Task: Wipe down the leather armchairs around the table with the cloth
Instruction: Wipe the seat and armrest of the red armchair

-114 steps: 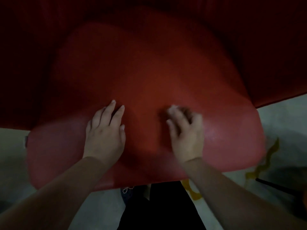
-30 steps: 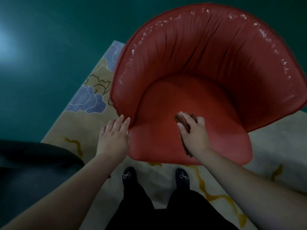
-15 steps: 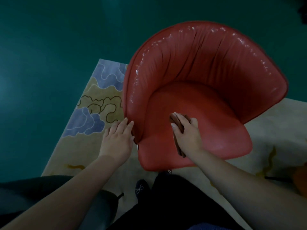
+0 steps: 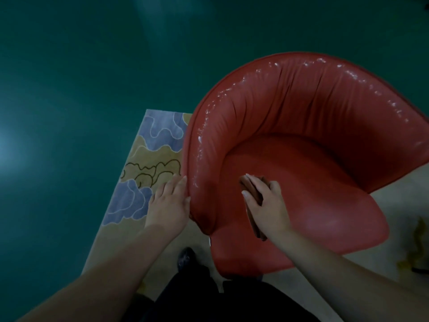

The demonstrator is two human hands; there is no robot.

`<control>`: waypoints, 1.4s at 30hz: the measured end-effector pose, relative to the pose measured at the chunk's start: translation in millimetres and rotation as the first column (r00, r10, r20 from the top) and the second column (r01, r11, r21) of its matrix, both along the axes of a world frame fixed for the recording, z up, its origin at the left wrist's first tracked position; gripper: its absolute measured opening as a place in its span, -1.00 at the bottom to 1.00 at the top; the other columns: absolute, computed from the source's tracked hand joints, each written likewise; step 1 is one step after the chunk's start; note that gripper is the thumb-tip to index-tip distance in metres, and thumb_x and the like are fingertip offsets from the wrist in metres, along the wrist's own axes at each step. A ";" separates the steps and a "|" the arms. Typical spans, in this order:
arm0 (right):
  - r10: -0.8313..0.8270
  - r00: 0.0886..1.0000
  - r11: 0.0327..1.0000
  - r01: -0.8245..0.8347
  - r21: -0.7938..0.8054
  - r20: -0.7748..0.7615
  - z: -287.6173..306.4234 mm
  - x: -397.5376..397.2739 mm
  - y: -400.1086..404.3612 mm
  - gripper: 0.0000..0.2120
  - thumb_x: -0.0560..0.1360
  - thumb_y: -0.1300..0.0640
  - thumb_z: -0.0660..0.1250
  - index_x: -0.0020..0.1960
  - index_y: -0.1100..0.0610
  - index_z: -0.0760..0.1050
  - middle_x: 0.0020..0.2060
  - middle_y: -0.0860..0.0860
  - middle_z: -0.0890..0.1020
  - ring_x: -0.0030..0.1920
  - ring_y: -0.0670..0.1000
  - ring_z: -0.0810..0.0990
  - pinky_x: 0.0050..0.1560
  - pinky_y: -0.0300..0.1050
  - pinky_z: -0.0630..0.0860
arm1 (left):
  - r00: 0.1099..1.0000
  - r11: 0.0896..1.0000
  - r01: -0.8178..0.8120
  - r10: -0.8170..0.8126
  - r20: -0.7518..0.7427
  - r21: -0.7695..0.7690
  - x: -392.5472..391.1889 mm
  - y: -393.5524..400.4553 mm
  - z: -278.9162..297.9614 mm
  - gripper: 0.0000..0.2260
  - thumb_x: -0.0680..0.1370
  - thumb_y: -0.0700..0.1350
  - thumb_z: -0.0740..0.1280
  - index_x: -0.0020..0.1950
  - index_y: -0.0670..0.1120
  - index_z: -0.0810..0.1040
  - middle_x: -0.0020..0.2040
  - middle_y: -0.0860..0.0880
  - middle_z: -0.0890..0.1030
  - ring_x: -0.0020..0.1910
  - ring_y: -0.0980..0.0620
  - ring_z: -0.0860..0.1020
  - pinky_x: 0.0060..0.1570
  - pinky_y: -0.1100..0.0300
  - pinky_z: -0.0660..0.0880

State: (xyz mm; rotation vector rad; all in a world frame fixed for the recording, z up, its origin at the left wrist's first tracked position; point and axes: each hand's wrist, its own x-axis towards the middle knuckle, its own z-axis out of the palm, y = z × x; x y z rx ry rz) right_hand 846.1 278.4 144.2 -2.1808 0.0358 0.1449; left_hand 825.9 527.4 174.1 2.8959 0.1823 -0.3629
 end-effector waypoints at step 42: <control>-0.339 0.923 0.920 0.365 -0.142 0.180 -53.2 -3.8 192.8 -0.59 0.56 0.00 0.27 0.40 -0.03 0.44 0.14 0.05 0.40 0.13 0.04 0.44 0.22 -0.05 0.45 | 0.866 0.775 0.415 -0.497 -0.054 -0.476 163.7 92.1 -54.3 -0.16 0.52 0.15 0.32 0.55 0.13 -0.23 0.58 -0.05 -0.18 0.54 0.01 0.00 0.25 0.27 0.16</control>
